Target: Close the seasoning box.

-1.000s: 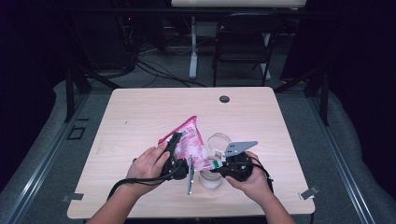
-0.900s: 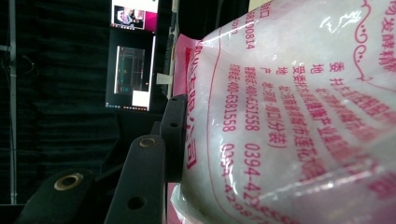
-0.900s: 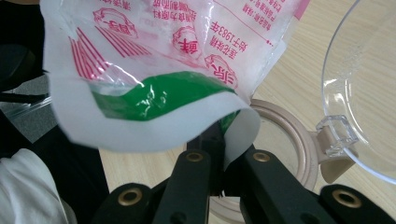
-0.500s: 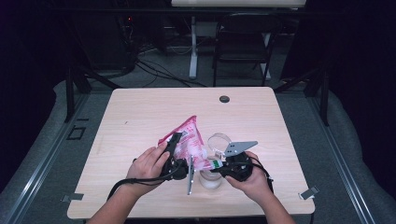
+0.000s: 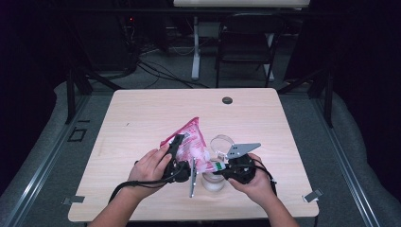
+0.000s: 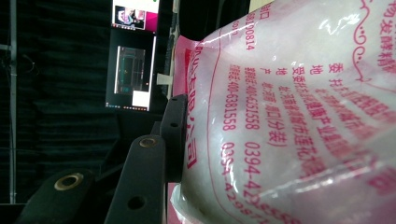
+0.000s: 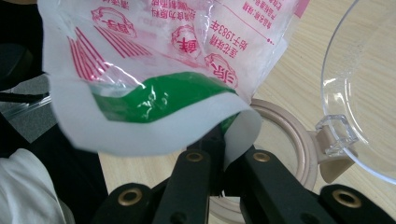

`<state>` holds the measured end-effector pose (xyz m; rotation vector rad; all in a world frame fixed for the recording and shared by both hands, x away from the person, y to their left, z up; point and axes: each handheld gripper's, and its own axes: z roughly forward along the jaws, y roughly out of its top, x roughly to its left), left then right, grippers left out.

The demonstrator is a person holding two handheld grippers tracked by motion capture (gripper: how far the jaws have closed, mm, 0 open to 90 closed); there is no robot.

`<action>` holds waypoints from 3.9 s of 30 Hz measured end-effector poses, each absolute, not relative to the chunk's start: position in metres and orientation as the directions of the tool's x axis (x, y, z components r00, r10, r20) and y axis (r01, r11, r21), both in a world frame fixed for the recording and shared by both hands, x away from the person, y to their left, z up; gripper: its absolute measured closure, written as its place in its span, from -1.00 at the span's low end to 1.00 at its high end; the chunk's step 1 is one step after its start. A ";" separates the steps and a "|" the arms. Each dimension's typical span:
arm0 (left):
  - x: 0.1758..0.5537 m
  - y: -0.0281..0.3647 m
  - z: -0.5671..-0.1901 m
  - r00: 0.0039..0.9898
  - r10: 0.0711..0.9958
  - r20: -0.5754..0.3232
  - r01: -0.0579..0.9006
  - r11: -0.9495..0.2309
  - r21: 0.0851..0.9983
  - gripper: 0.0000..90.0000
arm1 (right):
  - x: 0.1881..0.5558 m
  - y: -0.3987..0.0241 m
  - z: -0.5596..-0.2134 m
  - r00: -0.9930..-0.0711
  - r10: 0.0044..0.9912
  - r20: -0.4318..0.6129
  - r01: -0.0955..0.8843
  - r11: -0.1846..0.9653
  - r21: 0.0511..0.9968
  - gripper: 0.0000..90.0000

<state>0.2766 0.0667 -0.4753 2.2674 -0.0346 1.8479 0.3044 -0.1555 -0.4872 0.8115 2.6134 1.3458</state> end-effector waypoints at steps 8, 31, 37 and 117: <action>0.277 0.067 -0.475 0.207 0.118 0.971 -0.160 -0.975 0.153 0.48 | 0.304 -0.155 -0.487 -0.854 0.497 0.154 0.415 0.470 0.779 1.00; 0.276 0.066 -0.474 0.206 0.120 0.971 -0.162 -0.975 0.155 0.48 | 0.305 -0.156 -0.487 -0.853 0.498 0.155 0.415 0.469 0.779 1.00; 0.276 0.065 -0.473 0.208 0.122 0.971 -0.168 -0.973 0.158 0.48 | 0.305 -0.156 -0.488 -0.853 0.499 0.156 0.416 0.468 0.780 1.00; 0.271 0.055 -0.467 0.195 0.101 0.976 -0.200 -0.970 0.140 0.49 | 0.310 -0.157 -0.494 -0.836 0.520 0.173 0.441 0.449 0.778 1.00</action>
